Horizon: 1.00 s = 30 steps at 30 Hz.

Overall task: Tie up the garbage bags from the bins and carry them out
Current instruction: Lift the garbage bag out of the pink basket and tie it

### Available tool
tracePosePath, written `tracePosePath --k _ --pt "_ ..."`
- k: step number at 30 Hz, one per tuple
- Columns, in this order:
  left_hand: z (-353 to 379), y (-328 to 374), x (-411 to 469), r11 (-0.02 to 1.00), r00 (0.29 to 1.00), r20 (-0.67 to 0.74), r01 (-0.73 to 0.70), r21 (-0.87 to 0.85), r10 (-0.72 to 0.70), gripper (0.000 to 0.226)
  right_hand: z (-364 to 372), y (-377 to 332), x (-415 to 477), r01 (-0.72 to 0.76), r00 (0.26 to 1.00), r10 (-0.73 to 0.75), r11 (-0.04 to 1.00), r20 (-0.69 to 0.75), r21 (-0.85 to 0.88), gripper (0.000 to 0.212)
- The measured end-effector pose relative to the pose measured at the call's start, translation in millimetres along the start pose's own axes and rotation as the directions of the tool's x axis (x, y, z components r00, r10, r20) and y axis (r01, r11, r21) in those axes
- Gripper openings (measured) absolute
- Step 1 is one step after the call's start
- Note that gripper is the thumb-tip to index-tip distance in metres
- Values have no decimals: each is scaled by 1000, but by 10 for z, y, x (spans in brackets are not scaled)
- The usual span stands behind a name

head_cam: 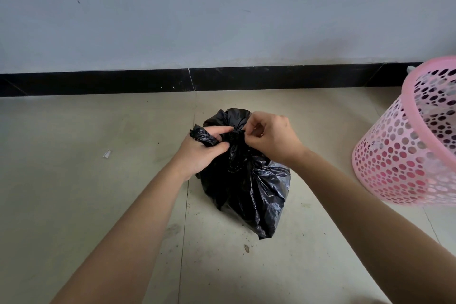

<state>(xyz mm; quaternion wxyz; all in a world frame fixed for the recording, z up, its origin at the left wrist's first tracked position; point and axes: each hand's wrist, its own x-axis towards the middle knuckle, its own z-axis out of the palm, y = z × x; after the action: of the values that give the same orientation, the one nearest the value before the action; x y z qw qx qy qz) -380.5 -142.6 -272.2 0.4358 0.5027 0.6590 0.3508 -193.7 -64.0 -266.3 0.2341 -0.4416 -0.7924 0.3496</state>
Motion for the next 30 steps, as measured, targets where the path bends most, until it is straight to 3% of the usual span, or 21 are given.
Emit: tracePosePath --k 3,5,10,13,18,23,30 --pt "39 39 -4 973 994 35 112 -201 -107 29 -32 25 24 -46 999 46 993 10 111 20" --pt "54 44 0 945 990 -13 128 -301 -138 19 -56 53 33 -83 995 72 978 62 192 22" --pt "75 -9 14 927 989 -72 98 -362 -132 23 -175 92 58 -233 920 117 930 374 284 33" --pt "58 -58 20 921 990 -54 103 -377 -133 25 -271 81 69 -237 889 124 948 441 212 27" --pt "32 -19 15 895 989 -87 73 -441 -124 21 -316 82 89 -141 925 94 985 369 104 7" --pt "34 -6 -4 945 991 -100 47 -325 -84 10 -249 229 104 35 965 13 984 263 -175 12" --pt "-126 -157 -3 952 979 -160 74 -297 -126 9 -271 413 56 -57 991 69 993 116 -104 10"
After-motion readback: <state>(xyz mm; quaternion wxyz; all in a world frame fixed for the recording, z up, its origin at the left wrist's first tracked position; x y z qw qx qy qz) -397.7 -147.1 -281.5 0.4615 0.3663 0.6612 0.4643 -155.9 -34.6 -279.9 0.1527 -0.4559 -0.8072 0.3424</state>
